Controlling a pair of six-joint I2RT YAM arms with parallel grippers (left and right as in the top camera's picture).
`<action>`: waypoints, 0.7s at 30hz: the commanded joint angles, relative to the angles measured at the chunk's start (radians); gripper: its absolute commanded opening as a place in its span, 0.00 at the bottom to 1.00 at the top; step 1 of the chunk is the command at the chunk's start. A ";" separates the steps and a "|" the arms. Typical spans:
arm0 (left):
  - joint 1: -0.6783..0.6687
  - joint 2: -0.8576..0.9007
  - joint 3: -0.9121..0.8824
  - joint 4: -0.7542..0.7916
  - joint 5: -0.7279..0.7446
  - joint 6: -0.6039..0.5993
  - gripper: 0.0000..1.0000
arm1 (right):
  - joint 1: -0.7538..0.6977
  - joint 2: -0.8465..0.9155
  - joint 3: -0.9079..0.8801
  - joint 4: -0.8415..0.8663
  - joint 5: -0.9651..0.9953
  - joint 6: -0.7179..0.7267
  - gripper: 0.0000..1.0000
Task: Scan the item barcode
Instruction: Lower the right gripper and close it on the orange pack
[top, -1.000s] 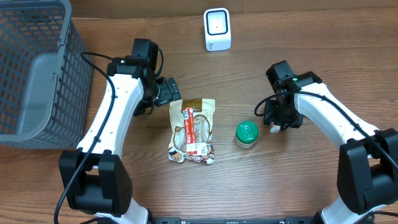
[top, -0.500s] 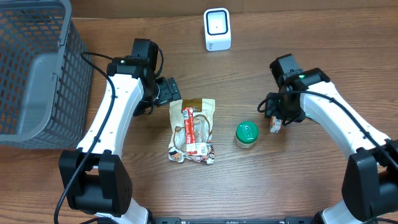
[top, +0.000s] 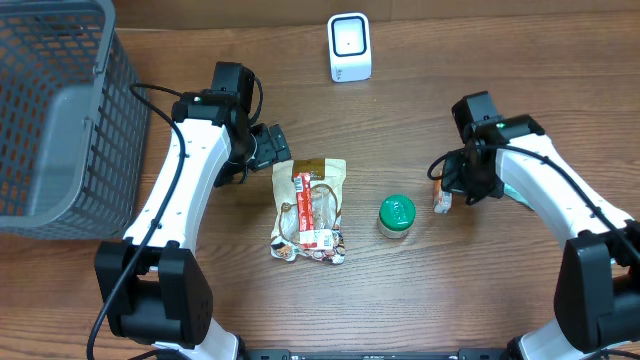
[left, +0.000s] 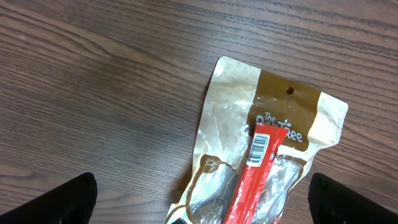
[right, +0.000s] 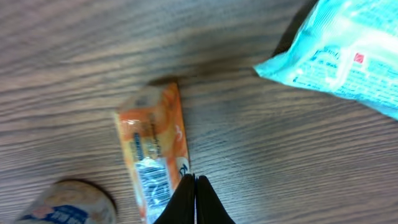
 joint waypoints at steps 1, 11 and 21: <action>-0.002 -0.023 0.021 0.001 0.003 -0.006 1.00 | -0.003 -0.022 -0.029 0.013 0.003 0.003 0.04; -0.002 -0.023 0.021 0.001 0.003 -0.006 1.00 | -0.002 -0.022 -0.031 0.044 -0.114 0.003 0.04; -0.002 -0.023 0.021 0.001 0.003 -0.006 1.00 | -0.002 -0.022 -0.031 0.049 -0.119 0.003 0.07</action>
